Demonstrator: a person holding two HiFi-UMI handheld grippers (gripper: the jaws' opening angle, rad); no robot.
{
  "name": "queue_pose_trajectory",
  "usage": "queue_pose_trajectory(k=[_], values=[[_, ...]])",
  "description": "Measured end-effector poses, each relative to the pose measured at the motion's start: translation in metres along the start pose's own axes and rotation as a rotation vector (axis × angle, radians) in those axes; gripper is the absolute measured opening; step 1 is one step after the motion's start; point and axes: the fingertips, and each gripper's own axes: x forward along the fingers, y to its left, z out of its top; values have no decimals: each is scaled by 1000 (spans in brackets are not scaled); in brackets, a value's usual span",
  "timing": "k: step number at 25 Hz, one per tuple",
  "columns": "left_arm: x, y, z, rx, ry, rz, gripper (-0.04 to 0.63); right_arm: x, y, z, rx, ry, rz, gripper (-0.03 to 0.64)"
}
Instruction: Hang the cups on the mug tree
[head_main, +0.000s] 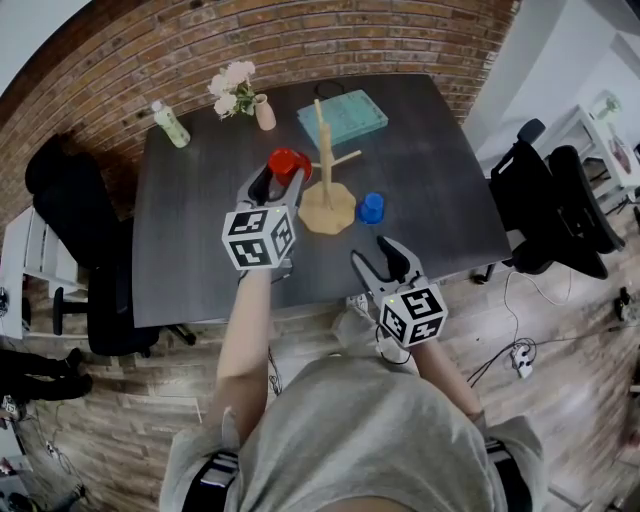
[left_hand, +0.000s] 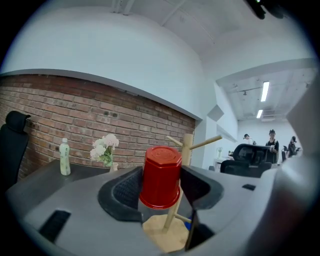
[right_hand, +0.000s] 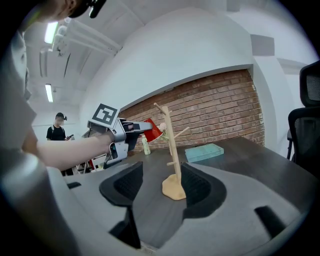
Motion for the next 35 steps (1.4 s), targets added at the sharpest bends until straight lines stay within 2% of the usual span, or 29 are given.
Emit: queue_pose_trajectory(k=[17,24,35], values=[[29,3,-13,0,34,7,225,4,-10,-1,14,-2,-13,236],[23,10,-13,-4,25,32,264,7,-10,1,15,-6,-4,236],[3,11,-28,-30,29,56,270,19,-27,0,-10,1,-25,236]])
